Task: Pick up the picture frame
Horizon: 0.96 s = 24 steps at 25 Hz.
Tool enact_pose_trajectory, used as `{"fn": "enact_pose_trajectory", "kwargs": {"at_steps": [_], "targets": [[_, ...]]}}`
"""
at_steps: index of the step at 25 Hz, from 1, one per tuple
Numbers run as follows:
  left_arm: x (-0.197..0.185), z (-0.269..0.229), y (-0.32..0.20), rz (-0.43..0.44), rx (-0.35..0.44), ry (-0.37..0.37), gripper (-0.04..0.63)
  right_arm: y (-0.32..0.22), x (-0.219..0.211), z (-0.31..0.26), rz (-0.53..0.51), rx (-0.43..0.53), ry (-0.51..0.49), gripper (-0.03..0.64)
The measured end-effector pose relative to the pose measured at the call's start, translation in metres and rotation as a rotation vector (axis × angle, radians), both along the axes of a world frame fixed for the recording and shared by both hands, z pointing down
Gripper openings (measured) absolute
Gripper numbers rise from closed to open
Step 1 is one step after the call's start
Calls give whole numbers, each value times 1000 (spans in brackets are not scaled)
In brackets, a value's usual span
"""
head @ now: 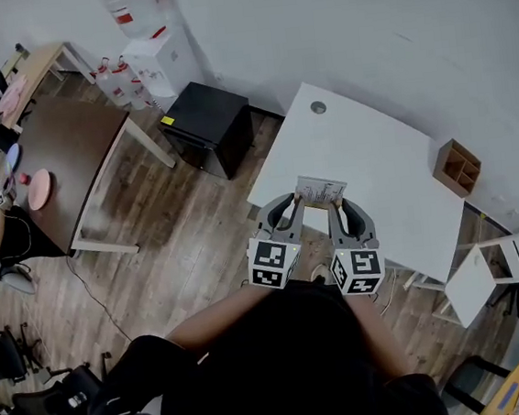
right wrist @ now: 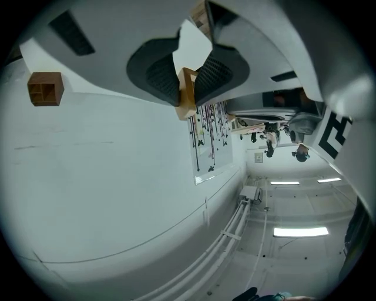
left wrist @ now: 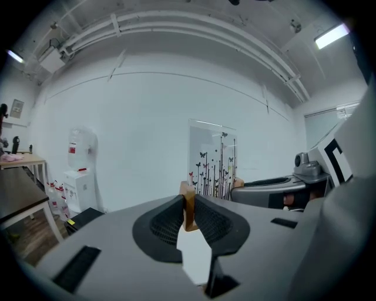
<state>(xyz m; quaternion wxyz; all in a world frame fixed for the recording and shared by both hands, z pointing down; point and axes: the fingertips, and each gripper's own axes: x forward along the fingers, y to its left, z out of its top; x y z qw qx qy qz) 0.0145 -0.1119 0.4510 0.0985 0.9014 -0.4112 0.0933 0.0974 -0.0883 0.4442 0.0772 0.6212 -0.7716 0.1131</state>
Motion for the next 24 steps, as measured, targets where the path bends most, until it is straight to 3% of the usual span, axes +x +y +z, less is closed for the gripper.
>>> {"fn": "enact_pose_trajectory", "kwargs": {"at_steps": [24], "targets": [[-38,7,10,-4,-14,49,61,13,-36,5,25,-9,29,87]]}}
